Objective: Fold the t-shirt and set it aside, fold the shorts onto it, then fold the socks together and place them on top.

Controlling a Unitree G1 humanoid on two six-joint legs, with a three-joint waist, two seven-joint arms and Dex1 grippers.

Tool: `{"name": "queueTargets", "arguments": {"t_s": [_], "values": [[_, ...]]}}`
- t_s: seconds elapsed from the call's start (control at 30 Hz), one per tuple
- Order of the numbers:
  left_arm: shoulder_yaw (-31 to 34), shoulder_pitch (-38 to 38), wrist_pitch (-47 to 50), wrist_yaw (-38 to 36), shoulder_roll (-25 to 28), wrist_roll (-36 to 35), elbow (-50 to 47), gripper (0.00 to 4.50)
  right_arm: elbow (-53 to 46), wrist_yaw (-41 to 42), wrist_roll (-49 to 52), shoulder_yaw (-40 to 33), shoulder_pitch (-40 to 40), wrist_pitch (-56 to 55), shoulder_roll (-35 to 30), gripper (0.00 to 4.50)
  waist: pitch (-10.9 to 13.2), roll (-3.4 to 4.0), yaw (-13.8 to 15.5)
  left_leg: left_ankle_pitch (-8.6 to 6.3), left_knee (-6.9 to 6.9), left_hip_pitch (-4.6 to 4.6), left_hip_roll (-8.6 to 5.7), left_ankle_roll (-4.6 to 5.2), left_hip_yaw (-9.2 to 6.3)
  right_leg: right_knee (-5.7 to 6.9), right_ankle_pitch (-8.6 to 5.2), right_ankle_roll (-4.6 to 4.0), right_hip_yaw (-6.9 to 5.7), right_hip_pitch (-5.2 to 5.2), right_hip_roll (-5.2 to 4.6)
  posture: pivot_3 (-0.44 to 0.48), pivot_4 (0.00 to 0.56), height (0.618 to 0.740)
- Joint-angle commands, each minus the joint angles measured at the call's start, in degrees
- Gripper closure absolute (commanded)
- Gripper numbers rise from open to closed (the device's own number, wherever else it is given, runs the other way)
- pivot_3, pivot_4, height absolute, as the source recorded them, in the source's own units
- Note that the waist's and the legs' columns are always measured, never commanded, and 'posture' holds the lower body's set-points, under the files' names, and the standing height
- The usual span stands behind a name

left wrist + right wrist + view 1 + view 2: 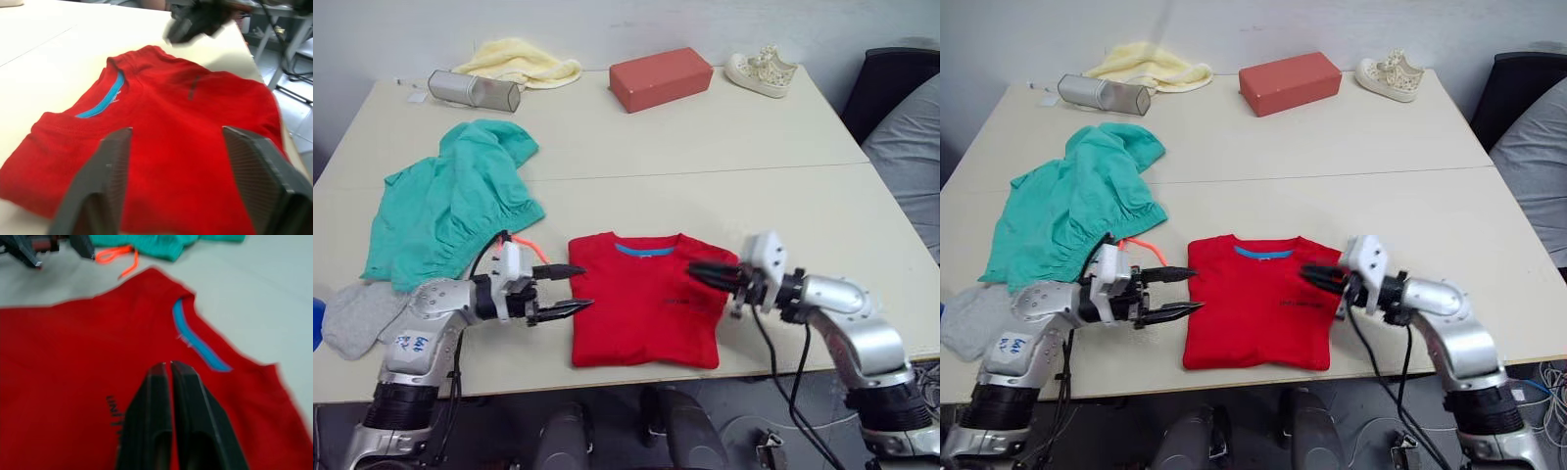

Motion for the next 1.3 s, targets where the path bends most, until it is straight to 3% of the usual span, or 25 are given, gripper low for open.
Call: {"name": "queueTargets", "arguments": {"t_s": [0.03,0.1,0.2,0.57,0.83,1.07,1.3], "values": [[-3.6,-0.7,2.4,7.9,-3.4,5.2,0.5,2.89,0.3,-6.3,-7.0,3.6,1.2,-3.4,2.7,4.50,0.0,0.00,0.0,0.03,0.01,-0.01,0.00,-0.03,0.00,0.01,0.01,0.01,0.01,0.00,0.00,0.000,0.150,0.740],[-5.4,-1.4,-1.0,15.4,-4.9,13.2,3.6,3.54,2.0,-9.5,-9.2,3.9,1.9,-4.8,4.5,4.50,0.0,-0.01,0.1,0.06,0.02,0.01,-0.03,-0.05,0.00,0.03,0.01,0.02,0.02,0.00,-0.02,0.000,0.150,0.740],[-4.2,-1.6,1.8,18.8,-7.4,12.3,4.1,4.47,3.5,-12.0,-9.1,1.9,1.9,-4.3,6.1,4.50,0.0,-0.03,0.0,0.07,0.01,-0.01,-0.04,0.00,0.00,0.02,0.03,0.02,0.02,0.00,-0.04,0.000,0.150,0.740],[-2.6,0.6,1.5,20.1,-5.3,12.9,4.8,4.47,14.9,-16.4,-8.7,-7.4,0.3,-8.9,4.6,4.50,0.0,-0.04,0.0,0.18,-0.03,0.06,-0.03,0.07,-0.01,0.03,0.08,-0.06,0.01,0.03,-0.04,0.000,0.150,0.740],[1.2,-1.6,-0.6,13.1,-7.8,2.0,0.7,4.47,6.3,-11.4,-3.8,-3.4,-4.0,-8.1,7.1,4.50,0.0,-0.02,-0.1,0.23,-0.05,0.01,-0.01,0.10,0.00,0.01,0.09,-0.06,0.02,0.01,-0.05,0.000,0.150,0.740],[-4.1,-4.4,-0.1,14.5,-8.6,7.2,3.6,4.47,10.4,-15.4,-10.0,1.9,-7.0,-5.4,10.1,4.50,0.0,-0.03,0.1,0.24,-0.07,-0.01,-0.04,0.05,-0.05,0.02,0.11,-0.05,-0.04,0.01,-0.06,0.000,0.150,0.740],[-5.2,-7.6,2.2,22.0,-10.2,13.2,9.2,4.47,17.6,-20.5,-13.1,-0.1,-8.0,-7.0,10.7,4.50,0.0,-0.03,-0.1,0.21,-0.06,-0.05,-0.09,0.06,0.01,-0.09,0.17,0.06,0.00,0.01,-0.09,0.000,0.150,0.740]]}}
